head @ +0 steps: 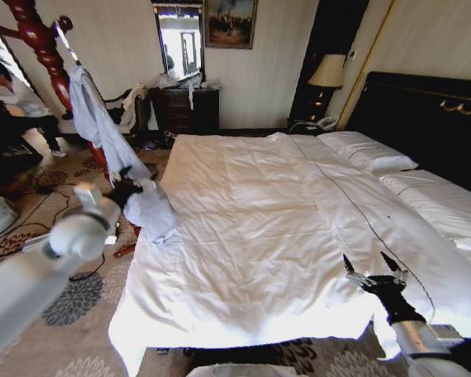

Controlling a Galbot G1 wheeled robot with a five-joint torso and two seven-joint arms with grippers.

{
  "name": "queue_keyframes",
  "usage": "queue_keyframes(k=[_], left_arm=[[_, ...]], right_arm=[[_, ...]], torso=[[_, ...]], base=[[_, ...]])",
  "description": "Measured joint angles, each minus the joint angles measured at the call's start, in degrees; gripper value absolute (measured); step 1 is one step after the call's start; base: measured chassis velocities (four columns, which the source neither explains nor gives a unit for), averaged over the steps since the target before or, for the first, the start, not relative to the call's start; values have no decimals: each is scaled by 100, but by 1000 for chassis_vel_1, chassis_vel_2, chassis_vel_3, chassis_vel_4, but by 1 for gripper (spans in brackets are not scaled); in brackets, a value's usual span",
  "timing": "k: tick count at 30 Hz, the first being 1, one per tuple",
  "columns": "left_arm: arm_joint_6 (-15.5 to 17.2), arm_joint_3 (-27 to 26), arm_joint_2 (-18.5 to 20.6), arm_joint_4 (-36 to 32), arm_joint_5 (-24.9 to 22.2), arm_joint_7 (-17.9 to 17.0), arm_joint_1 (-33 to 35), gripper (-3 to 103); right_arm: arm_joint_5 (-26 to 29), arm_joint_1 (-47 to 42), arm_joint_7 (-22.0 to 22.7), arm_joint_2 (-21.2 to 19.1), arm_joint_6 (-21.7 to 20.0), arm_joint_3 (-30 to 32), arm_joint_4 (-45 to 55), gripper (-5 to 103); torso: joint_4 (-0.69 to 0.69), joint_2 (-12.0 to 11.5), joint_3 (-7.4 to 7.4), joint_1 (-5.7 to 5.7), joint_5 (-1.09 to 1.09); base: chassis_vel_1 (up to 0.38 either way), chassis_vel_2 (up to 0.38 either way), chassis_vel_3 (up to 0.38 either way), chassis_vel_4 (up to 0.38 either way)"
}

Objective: Pick up the clothes from the bed and hang them on the clothes hanger.

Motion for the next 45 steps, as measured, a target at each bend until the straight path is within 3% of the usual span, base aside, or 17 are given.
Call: queue_keyframes(k=[1,5,7,11,12,16,21,24,29,35,45], left_arm=[[0,0,0,0,0,0,0,100],[-243,-580,-734,-483,879,195,1425,100],[-308,-672,-913,-594,1034,296,1696,100],[-871,-826,-1950,-916,2257,479,2748,100],[-871,-826,-1950,-916,2257,479,2748,100],[-1307,-1036,-2593,-1201,2825,523,3524,100],[-1481,-1246,-2915,-1433,2989,603,4104,100],[-1812,-1410,-3303,-1554,3279,893,4727,100],[-2193,-1490,-3586,-1557,3537,1038,5139,100],[-2571,-1852,-3770,-1524,3429,1205,5597,100],[-2667,-2012,-3773,-1513,3216,1302,5762,100]], right_arm=[[0,0,0,0,0,0,0,100],[0,0,1,0,0,1,0,100],[0,0,0,0,0,0,0,100],[0,0,0,0,0,0,0,100],[0,0,0,0,0,0,0,100],[0,0,0,0,0,0,0,100],[0,0,0,0,0,0,0,100],[0,0,0,0,0,0,0,100],[0,0,0,0,0,0,1,100],[0,0,0,0,0,0,1,100],[0,0,0,0,0,0,1,100]], torso=[[0,0,0,0,0],[-1,0,0,-1,5],[0,0,-1,-1,5],[0,1,-1,-2,1],[0,1,-1,-2,1],[-1,1,-1,-2,3],[-1,1,-1,-2,4],[0,1,-1,-2,4],[-1,1,0,-1,2],[0,1,0,-1,2],[-1,1,0,0,2]], base=[[0,0,0,0],[0,0,0,0],[0,0,0,0],[0,0,0,0],[0,0,0,0],[0,0,0,0],[0,0,0,0],[0,0,0,0],[0,0,0,0],[0,0,0,0],[0,0,0,0]])
